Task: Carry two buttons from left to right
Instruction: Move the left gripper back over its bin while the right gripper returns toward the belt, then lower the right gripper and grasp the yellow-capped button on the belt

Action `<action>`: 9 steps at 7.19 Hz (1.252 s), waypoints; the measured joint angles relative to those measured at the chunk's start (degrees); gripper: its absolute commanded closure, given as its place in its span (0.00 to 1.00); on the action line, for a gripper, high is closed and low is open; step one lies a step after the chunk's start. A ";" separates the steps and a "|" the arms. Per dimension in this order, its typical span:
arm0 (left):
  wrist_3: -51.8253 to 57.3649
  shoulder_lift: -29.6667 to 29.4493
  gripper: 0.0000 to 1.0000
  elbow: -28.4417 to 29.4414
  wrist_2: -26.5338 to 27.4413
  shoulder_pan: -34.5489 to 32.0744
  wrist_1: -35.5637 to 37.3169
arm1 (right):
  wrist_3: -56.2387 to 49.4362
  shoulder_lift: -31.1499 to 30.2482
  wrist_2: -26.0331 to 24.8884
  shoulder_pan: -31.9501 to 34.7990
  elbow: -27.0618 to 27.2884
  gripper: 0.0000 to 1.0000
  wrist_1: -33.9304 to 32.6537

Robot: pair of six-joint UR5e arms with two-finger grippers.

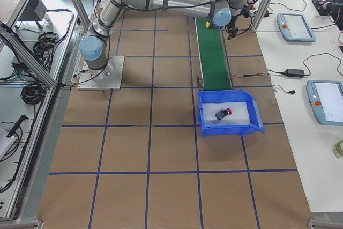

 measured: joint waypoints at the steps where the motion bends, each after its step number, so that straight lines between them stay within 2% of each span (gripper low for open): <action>1: 0.08 0.02 0.00 0.00 0.11 0.06 -0.01 | 1.45 0.12 0.10 0.87 0.27 0.02 -0.33; 5: 0.18 0.03 0.00 0.14 0.21 0.12 -0.05 | 12.69 0.21 -0.53 5.14 4.58 0.02 -5.84; 9: 0.19 -0.09 0.00 0.15 0.21 0.12 -0.01 | 21.40 1.49 -3.66 7.64 4.86 0.02 -6.83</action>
